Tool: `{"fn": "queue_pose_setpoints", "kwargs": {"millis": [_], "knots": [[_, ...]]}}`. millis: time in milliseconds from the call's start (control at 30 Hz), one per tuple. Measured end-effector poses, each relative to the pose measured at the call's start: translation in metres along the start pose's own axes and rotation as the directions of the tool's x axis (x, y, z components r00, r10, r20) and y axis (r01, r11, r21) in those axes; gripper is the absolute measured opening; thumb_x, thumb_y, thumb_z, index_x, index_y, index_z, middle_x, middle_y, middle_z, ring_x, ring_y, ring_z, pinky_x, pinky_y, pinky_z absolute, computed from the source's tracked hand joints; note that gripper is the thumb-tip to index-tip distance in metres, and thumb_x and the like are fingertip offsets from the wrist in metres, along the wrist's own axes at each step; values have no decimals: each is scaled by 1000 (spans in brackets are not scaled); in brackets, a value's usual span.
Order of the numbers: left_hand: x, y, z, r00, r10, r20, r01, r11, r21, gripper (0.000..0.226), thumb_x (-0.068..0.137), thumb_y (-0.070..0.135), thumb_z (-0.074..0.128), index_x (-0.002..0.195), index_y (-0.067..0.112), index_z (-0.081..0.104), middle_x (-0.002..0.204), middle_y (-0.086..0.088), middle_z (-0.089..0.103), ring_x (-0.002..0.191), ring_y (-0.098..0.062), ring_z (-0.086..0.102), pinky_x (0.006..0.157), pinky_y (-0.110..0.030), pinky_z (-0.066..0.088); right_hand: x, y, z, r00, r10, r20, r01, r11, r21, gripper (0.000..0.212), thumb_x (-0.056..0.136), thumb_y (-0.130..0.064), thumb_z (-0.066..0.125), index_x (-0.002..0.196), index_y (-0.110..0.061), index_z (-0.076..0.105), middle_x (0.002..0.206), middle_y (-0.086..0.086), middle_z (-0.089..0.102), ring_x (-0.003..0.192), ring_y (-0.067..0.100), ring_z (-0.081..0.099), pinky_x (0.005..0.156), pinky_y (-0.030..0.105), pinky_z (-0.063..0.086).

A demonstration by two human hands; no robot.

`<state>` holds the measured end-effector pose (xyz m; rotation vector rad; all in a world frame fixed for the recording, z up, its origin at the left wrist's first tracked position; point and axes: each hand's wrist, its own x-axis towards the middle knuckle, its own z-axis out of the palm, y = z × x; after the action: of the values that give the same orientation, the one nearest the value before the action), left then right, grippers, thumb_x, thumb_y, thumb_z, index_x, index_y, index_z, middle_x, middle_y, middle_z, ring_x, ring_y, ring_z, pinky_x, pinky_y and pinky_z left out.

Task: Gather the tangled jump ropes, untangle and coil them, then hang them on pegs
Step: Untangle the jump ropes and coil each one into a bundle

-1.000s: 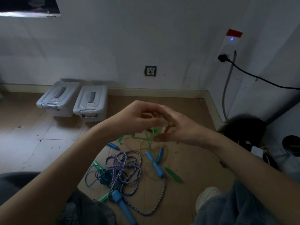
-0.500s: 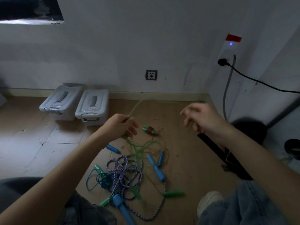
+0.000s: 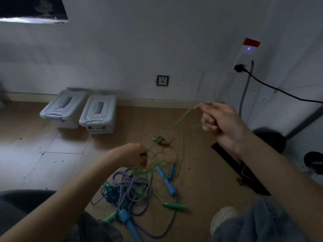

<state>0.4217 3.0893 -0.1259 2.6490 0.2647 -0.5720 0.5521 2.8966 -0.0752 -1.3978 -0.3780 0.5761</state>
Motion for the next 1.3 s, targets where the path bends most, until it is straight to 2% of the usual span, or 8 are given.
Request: {"fn": "queue_pose_setpoints", "kwargs": {"millis": [67, 200, 300, 400, 533, 733, 1000, 1300], "knots": [[2, 0, 2, 998, -23, -51, 25, 999, 24, 25, 97, 15, 39, 92, 13, 64, 102, -4, 65, 91, -18, 61, 82, -26, 47, 3, 10, -6, 993, -19, -117, -17, 955, -297, 20, 96, -18, 49, 82, -12, 62, 44, -9, 45, 35, 3, 35, 35, 15, 29], [-4, 12, -17, 916, 90, -392, -121, 991, -55, 24, 97, 26, 38, 78, 25, 53, 72, 15, 63, 64, 0, 59, 70, -24, 51, -9, 31, -1, 993, 117, 25, 3, 179, -984, 73, 82, -39, 66, 142, -17, 31, 129, 4, 55, 108, 13, 57, 87, 32, 47], [-13, 31, -20, 870, 268, -413, -277, 960, 39, 21, 95, 31, 39, 92, 25, 59, 73, 14, 63, 64, -1, 60, 68, -25, 50, -17, 27, 20, 937, 175, 303, 171, 527, -833, 87, 70, -38, 76, 142, -33, 27, 143, -10, 40, 101, 4, 56, 82, 23, 48], [-14, 36, -18, 833, 304, -462, -321, 946, 44, 18, 94, 28, 44, 93, 20, 60, 76, 8, 65, 71, -13, 63, 71, -36, 53, -16, 27, 27, 897, 177, 405, 122, 782, -612, 14, 83, -20, 68, 96, -15, 65, 74, -4, 70, 50, 4, 59, 43, 14, 42], [-9, 16, -17, 888, 199, -414, -217, 976, 2, 14, 91, 23, 52, 93, 17, 64, 89, 1, 68, 83, -14, 63, 82, -37, 51, -8, 11, 15, 965, -2, 261, 76, 958, -276, 21, 79, -34, 60, 72, -16, 67, 42, -7, 50, 34, 2, 35, 35, 12, 28], [4, -6, -6, 978, 45, -204, -59, 996, -66, 15, 88, 17, 58, 100, 18, 67, 106, -2, 66, 97, -15, 62, 89, -31, 50, -6, 5, 2, 977, -214, 22, 215, 970, -112, 22, 87, -33, 57, 72, -18, 65, 46, -7, 51, 40, 3, 39, 39, 14, 30], [-12, 12, -28, 824, -2, -567, -303, 844, -443, 12, 90, 15, 54, 90, 14, 66, 75, 3, 68, 49, -1, 60, 37, -17, 41, -9, 23, 9, 997, -2, 74, 65, 492, -868, 53, 86, -31, 62, 133, -20, 42, 133, -1, 45, 97, 13, 58, 76, 21, 50], [-22, 33, -28, 780, -5, -625, -384, 785, -485, 18, 88, 15, 56, 74, 27, 61, 64, 5, 68, 49, -9, 65, 30, -19, 38, -18, 24, 33, 935, -68, 348, 210, 896, -391, 12, 79, -15, 70, 75, -14, 59, 60, -4, 62, 53, 7, 56, 47, 16, 42]]}}
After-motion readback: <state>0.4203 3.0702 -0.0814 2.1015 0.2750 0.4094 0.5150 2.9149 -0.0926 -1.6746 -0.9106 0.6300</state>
